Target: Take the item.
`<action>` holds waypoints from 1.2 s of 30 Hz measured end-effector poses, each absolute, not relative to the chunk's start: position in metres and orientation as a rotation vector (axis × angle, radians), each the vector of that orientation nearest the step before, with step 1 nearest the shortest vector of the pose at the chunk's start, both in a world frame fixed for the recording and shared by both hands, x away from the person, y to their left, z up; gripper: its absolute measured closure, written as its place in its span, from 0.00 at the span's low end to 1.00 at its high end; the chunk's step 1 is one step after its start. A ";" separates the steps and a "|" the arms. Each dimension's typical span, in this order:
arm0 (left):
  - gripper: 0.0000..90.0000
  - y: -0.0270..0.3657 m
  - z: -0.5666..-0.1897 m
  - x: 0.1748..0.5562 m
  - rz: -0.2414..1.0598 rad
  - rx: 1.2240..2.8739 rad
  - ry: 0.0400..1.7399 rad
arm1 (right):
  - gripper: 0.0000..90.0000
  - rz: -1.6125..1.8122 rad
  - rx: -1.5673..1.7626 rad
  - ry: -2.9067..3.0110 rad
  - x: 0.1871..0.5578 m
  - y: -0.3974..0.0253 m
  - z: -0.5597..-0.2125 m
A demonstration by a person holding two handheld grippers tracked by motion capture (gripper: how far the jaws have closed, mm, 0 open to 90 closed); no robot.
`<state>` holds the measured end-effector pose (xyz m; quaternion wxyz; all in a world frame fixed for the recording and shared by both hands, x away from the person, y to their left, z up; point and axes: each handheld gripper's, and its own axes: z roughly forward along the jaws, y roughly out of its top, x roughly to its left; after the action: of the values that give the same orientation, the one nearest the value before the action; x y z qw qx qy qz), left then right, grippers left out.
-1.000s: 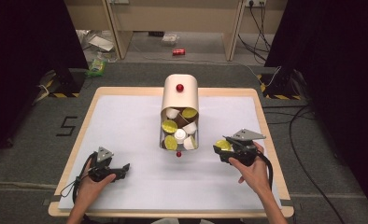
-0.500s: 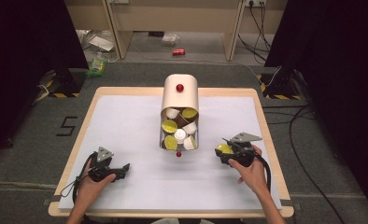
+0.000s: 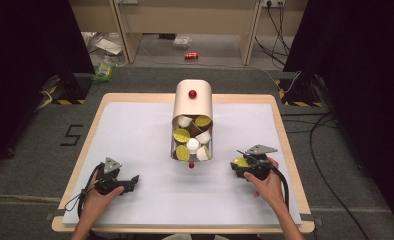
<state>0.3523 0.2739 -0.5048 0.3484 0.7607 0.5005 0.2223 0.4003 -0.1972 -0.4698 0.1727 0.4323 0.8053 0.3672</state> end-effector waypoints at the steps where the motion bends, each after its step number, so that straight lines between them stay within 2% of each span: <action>1: 0.12 0.274 -0.505 0.352 0.576 1.972 1.297 | 0.42 1.043 1.226 2.285 0.400 -0.198 -0.470; 4: 0.12 0.274 -0.505 0.352 0.576 1.974 1.297 | 0.41 1.051 1.240 2.287 0.400 -0.199 -0.470; 9: 0.12 0.274 -0.505 0.352 0.576 1.972 1.297 | 0.32 1.063 1.242 2.294 0.399 -0.200 -0.470; 36: 0.12 0.274 -0.505 0.352 0.576 1.972 1.297 | 0.20 1.097 1.233 2.259 0.376 -0.209 -0.460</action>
<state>0.3523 0.2739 -0.5048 0.3486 0.7608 0.5003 0.2222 0.3764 -0.2092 -0.4599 0.1711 0.4341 0.7957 0.3862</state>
